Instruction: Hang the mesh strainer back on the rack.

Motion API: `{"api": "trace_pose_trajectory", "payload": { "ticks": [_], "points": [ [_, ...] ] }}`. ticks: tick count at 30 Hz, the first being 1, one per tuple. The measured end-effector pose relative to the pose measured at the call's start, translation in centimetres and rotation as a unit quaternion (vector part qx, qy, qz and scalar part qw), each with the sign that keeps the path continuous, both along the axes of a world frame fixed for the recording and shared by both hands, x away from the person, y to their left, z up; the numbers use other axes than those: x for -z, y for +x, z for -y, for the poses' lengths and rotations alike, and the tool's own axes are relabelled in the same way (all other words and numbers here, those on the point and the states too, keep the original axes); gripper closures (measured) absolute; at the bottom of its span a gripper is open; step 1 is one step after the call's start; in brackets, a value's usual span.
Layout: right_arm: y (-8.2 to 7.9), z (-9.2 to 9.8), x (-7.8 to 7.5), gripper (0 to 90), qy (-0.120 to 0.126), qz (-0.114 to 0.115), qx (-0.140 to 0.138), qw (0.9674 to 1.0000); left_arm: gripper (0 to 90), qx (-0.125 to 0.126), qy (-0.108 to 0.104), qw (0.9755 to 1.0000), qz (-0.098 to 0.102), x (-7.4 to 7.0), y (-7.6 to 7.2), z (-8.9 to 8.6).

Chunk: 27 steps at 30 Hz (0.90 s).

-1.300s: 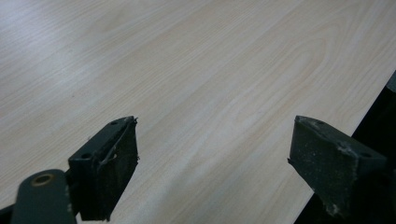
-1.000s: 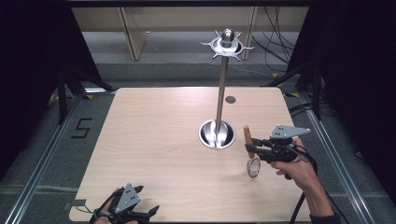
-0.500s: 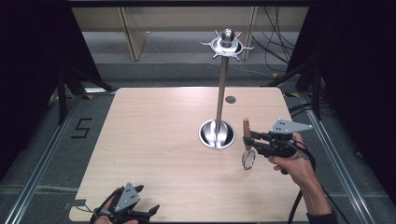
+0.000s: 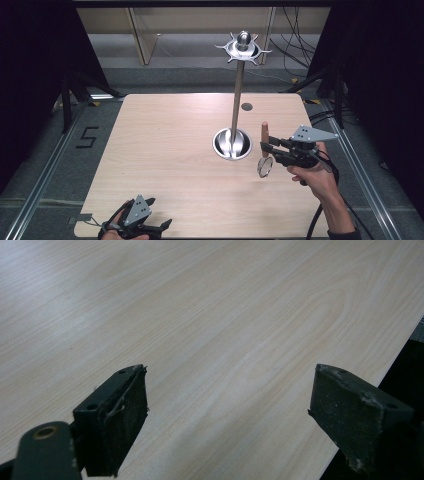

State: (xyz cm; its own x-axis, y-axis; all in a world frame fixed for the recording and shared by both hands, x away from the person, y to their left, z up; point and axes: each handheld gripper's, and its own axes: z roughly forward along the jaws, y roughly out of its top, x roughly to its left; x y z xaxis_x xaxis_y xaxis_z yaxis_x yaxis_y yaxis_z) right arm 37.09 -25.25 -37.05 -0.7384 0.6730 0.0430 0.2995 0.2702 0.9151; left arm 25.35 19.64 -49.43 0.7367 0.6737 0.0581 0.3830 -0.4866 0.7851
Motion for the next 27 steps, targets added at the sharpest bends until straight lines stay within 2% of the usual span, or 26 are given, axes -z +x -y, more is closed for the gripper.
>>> {"api": "trace_pose_trajectory", "payload": {
  "ticks": [1,2,3,4,5,7,8,9,11,12,14,15,17,18,20,21,22,23,24,27],
  "points": [
    [0.0,0.0,0.0,68.2,0.004,0.000,-0.001,1.0000,14.8,-0.008,-0.014,0.9998,-0.009,0.1,-0.1,0.2],
    [-0.1,0.0,-0.1,68.2,0.003,-0.006,0.001,1.0000,14.8,-0.002,-0.011,0.9999,-0.004,0.1,0.0,0.2],
    [-0.1,-0.1,-0.2,68.3,0.003,-0.002,0.004,1.0000,14.8,-0.005,-0.013,0.9999,-0.007,0.1,-0.1,0.3],
    [0.0,0.0,-0.3,68.2,-0.003,0.007,0.002,1.0000,14.8,0.001,-0.001,1.0000,-0.004,0.0,-0.1,0.2],
    [-0.1,-0.2,-0.3,68.3,0.004,0.006,0.007,1.0000,14.8,0.009,0.009,0.9999,0.006,-0.1,0.1,0.1],
    [0.1,-0.3,-0.6,68.3,0.005,0.012,0.013,0.9998,14.8,-0.003,-0.001,1.0000,0.002,0.1,-0.1,0.1],
    [0.3,-0.5,-0.7,68.3,0.007,0.019,0.018,0.9996,14.8,0.003,0.004,1.0000,0.006,0.0,-0.1,0.0],
    [0.3,-0.6,-0.9,68.3,0.002,0.009,0.014,0.9999,14.8,0.006,0.008,0.9999,0.008,0.0,-0.1,0.0],
    [0.3,-0.8,-1.0,68.3,0.009,0.012,0.022,0.9997,14.8,0.009,0.006,0.9999,0.011,0.0,0.0,0.0],
    [0.7,-1.0,-1.4,68.3,0.008,0.017,0.021,0.9996,14.8,-0.001,0.003,1.0000,0.004,0.0,-0.1,0.1],
    [0.9,-1.1,-1.5,68.3,0.008,0.020,0.015,0.9996,14.8,0.003,0.002,1.0000,0.001,0.0,-0.1,0.1],
    [1.0,-1.1,-1.7,68.2,0.008,0.016,0.017,0.9997,14.8,0.011,0.007,0.9999,0.011,0.0,0.2,0.1],
    [1.3,-1.3,-2.1,68.2,0.014,0.016,0.021,0.9996,14.8,0.011,0.014,0.9998,0.007,0.0,0.2,0.0],
    [1.6,-1.3,-2.3,68.3,0.013,0.021,0.018,0.9995,14.8,0.001,0.008,1.0000,0.002,0.1,0.1,0.1],
    [1.9,-1.3,-2.9,68.3,0.019,0.020,0.026,0.9993,14.8,-0.002,0.003,1.0000,-0.003,0.1,0.1,0.1],
    [2.1,-1.3,-3.2,68.2,0.021,0.027,0.023,0.9991,14.8,0.001,0.003,1.0000,-0.001,0.0,0.1,0.1],
    [2.2,-1.4,-3.9,68.2,0.028,0.029,0.028,0.9988,14.8,0.005,0.011,0.9999,0.001,0.0,0.1,0.1],
    [2.2,-1.4,-3.9,68.2,0.028,0.029,0.028,0.9988,14.8,0.000,0.003,1.0000,-0.001,0.1,0.0,0.2],
    [2.2,-1.5,-4.8,68.3,0.027,0.034,0.032,0.9986,14.8,0.012,0.007,0.9998,0.012,0.1,0.2,0.2],
    [2.4,-1.6,-5.6,68.3,0.029,0.039,0.034,0.9982,14.8,-0.001,0.004,1.0000,-0.002,0.1,0.0,0.2]
  ]
}}
